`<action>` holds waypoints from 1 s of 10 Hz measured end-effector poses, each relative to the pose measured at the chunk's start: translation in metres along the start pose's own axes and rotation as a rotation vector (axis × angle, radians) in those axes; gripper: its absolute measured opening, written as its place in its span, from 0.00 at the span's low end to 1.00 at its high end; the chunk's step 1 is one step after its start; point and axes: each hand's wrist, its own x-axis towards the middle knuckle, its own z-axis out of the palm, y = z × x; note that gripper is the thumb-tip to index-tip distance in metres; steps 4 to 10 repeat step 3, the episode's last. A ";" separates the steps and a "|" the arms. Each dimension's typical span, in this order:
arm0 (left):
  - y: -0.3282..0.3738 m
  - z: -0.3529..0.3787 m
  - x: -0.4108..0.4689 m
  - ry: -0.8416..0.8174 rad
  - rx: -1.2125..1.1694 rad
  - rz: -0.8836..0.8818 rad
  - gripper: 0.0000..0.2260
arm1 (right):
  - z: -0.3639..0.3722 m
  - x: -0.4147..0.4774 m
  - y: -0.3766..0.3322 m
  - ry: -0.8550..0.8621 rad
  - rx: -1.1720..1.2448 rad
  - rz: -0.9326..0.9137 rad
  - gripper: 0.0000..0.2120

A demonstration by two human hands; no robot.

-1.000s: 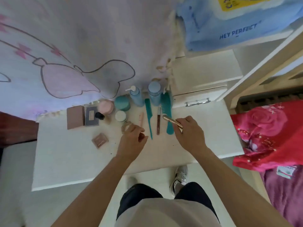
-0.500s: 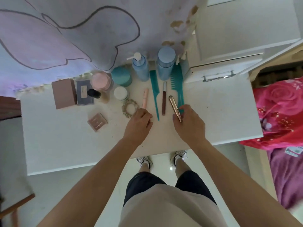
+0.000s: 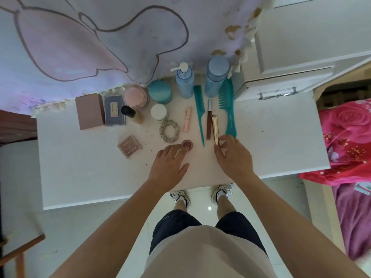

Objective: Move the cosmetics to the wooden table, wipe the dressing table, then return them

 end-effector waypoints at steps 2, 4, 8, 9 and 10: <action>0.003 -0.001 -0.003 -0.181 0.048 -0.051 0.31 | -0.018 -0.010 -0.002 -0.021 -0.024 -0.030 0.16; 0.005 -0.006 -0.005 -0.269 0.036 -0.075 0.33 | -0.053 -0.009 -0.016 0.020 0.069 -0.093 0.16; 0.005 -0.006 -0.005 -0.269 0.036 -0.075 0.33 | -0.053 -0.009 -0.016 0.020 0.069 -0.093 0.16; 0.005 -0.006 -0.005 -0.269 0.036 -0.075 0.33 | -0.053 -0.009 -0.016 0.020 0.069 -0.093 0.16; 0.005 -0.006 -0.005 -0.269 0.036 -0.075 0.33 | -0.053 -0.009 -0.016 0.020 0.069 -0.093 0.16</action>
